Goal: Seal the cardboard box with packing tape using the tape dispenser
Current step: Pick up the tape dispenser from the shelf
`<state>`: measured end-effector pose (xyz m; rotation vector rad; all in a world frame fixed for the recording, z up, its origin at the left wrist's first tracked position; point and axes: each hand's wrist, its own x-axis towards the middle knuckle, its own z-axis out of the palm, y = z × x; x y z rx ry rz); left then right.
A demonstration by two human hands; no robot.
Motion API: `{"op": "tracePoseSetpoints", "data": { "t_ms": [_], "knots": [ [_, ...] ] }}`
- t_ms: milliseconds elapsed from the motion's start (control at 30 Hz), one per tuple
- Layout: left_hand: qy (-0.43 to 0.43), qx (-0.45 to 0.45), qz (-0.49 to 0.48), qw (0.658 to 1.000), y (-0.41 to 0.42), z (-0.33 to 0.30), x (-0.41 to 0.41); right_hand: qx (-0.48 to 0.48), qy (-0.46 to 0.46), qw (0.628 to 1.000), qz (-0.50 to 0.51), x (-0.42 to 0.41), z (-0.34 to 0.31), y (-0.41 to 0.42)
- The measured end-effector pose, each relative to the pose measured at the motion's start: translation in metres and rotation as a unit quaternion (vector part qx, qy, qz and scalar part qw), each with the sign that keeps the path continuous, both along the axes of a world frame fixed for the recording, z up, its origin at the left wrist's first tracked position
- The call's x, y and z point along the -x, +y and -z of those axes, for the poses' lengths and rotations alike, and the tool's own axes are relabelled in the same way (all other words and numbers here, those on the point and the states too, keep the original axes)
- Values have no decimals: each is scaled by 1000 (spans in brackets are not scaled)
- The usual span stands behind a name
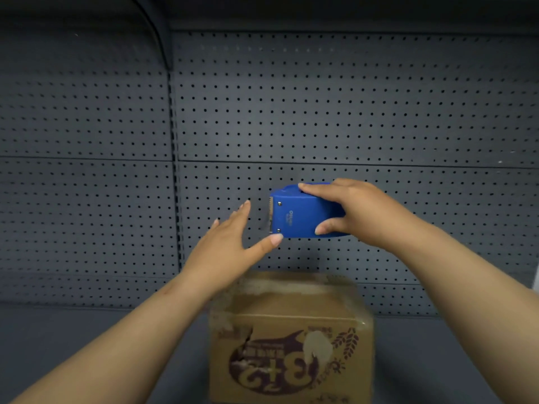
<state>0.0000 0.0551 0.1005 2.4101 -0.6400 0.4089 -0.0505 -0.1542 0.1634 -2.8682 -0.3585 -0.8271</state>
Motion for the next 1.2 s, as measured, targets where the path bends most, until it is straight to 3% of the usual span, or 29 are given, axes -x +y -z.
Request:
{"op": "tracePoseSetpoints", "data": {
  "t_ms": [233,533,700,900,1200],
  "knots": [
    [131,170,114,970,48,-1,-24,3,2,1000,-11,-16,1,45],
    [183,329,125,918,82,6,-47,8,24,1000,4,-33,11,71],
    [200,368,107,901,85,18,-61,7,31,1000,2,-35,20,75],
    [253,422,110,864,81,27,-74,106,-22,994,-8,-29,32,69],
    [302,390,102,864,70,46,-79,249,67,966,6,-37,32,39]
  ]
}}
